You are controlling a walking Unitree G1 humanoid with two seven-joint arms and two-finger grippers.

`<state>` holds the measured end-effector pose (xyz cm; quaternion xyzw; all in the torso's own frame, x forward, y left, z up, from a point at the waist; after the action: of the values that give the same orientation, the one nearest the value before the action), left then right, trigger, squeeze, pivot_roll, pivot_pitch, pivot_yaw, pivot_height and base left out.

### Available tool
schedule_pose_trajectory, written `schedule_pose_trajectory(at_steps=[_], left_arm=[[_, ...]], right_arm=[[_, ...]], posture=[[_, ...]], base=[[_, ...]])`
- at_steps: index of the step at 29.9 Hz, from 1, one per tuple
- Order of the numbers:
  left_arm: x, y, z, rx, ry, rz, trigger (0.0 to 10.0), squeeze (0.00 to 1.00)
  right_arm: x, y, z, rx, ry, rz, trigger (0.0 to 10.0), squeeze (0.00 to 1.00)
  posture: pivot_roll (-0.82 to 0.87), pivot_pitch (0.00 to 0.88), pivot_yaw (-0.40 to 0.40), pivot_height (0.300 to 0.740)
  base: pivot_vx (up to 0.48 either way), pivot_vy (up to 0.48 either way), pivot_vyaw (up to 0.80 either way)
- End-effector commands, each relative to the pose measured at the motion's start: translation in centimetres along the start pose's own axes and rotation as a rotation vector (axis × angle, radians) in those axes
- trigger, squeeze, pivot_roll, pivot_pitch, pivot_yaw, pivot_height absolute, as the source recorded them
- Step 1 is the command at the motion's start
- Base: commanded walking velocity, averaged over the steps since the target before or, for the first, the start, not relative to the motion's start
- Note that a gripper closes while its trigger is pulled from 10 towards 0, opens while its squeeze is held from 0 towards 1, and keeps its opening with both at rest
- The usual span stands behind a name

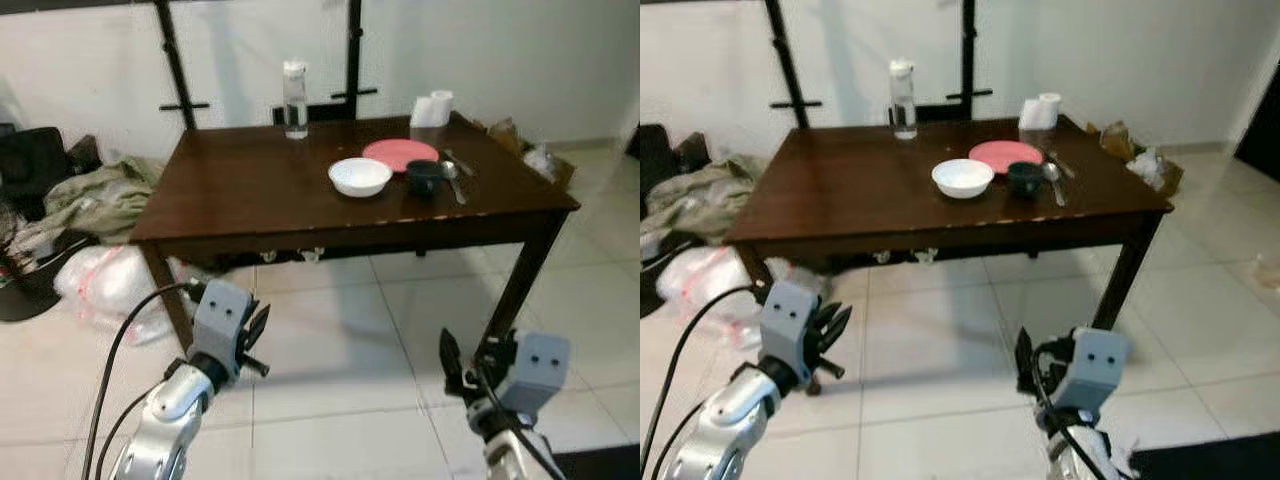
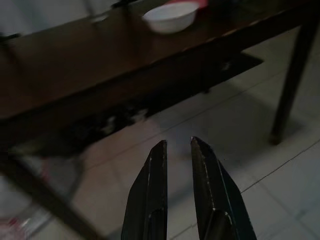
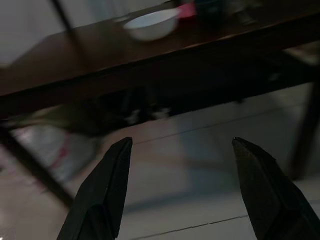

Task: Setting the table

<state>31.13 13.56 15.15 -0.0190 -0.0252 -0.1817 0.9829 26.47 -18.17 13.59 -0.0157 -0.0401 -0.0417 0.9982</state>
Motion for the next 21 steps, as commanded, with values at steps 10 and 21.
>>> schedule_pose_trajectory(at_steps=[10,21], left_arm=[[-0.15,0.06,-0.42,-0.011,0.021,0.007,10.0,0.0],[-0.03,0.23,-0.74,-0.021,0.046,0.028,10.0,0.0]], right_arm=[[-0.11,-0.19,-0.3,-0.011,0.014,-0.005,10.0,0.0],[-0.15,-0.03,-0.33,-0.011,0.015,0.001,10.0,0.0]], posture=[[-0.04,0.0,0.142,0.74],[-0.04,0.0,0.144,0.74]], base=[[-0.279,0.0,0.0],[-0.074,0.0,0.0]])
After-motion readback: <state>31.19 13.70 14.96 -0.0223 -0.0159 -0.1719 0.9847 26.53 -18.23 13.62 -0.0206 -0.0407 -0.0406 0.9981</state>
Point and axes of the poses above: a point about 5 cm out from each wrist's last joint towards the gripper, its own x axis pointing out of the wrist towards the gripper, its own z axis along the axis of the wrist's last joint, y = z × x, the point moved 1 cm from there along x, pointing out of the wrist towards the gripper, and after that the axes turned 11 degrees about -x, right-handed, at the moved point
